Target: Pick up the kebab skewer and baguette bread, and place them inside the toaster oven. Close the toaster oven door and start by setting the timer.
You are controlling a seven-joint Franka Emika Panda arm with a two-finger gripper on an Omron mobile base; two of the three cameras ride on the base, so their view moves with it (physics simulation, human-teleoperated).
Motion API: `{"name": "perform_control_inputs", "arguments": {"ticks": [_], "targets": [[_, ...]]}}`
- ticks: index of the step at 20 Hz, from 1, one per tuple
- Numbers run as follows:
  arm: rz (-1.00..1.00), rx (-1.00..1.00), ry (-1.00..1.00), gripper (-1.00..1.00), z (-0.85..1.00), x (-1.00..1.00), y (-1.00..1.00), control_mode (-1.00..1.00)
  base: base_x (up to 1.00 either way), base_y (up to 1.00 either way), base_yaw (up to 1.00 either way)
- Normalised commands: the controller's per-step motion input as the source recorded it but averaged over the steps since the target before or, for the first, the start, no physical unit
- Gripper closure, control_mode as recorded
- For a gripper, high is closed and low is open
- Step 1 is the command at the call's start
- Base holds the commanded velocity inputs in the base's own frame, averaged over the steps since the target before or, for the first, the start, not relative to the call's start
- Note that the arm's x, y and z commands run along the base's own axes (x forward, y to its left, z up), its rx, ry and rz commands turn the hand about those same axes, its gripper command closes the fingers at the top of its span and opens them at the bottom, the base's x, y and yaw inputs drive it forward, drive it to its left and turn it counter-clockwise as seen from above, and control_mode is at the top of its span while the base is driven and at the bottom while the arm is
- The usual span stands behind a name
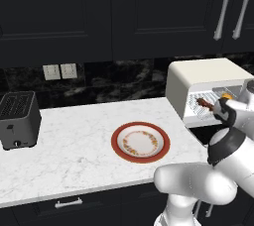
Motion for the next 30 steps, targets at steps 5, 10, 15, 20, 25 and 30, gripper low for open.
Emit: {"name": "perform_control_inputs", "arguments": {"ticks": [5,10,15,20,25,30], "targets": [[-0.05,0.00,0.00,-1.00,0.00,0.40,0.00,-1.00,0.00,0.00,0.00],[-0.04,0.00,-0.01,-1.00,0.00,0.40,0.00,-1.00,0.00,0.00,0.00],[-0.05,0.01,-0.05,-1.00,0.00,0.46,0.00,-1.00,0.00,0.00,0.00],[-0.05,0.02,-0.07,-1.00,0.00,0.45,0.00,-1.00,0.00,0.00,0.00],[-0.02,0.01,-0.06,-1.00,0.00,0.11,0.00,-1.00,0.00,0.00,0.00],[0.00,0.00,-0.03,-1.00,0.06,-0.43,0.00,-1.00,0.00,0.00,0.00]]}}
